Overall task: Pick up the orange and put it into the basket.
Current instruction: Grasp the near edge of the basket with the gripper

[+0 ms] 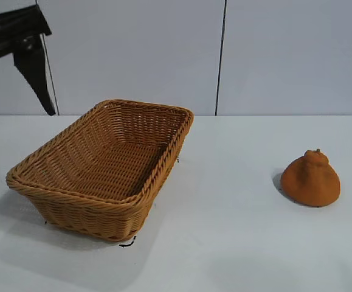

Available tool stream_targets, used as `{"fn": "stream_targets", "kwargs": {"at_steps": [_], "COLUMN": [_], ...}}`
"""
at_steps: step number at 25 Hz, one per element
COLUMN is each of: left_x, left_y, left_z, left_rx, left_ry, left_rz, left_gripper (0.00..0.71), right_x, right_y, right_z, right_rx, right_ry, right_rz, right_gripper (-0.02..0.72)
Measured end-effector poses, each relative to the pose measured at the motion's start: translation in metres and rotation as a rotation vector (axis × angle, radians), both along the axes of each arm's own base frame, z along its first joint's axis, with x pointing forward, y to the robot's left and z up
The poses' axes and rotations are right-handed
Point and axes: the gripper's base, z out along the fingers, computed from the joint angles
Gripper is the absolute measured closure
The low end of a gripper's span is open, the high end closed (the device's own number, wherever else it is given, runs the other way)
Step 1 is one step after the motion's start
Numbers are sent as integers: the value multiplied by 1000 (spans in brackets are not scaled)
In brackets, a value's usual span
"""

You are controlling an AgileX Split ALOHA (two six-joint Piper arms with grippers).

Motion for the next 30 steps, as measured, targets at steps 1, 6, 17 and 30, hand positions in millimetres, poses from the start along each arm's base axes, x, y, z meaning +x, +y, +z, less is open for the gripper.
{"fn": "stream_targets", "kwargs": {"at_steps": [1,6,17,30], "left_x": [3,15,35,50], "left_y": [-2,-10,-18,-28], "left_z": [-5,-25,-43,-86], "left_rx": [-19,-68,-177,-158], "left_ry": [16,79,171,264], "left_rz": [49,231,452,552], "left_gripper": [14,14,14,14], "right_x": [0,0,0,0], "right_y": [0,0,0,0], "right_z": [0,0,0,0], "right_rx": [0,0,0,0], "right_ry": [0,0,-1,-1], "right_rz": [0,0,0,0], "right_gripper": [72,72,72,72]}}
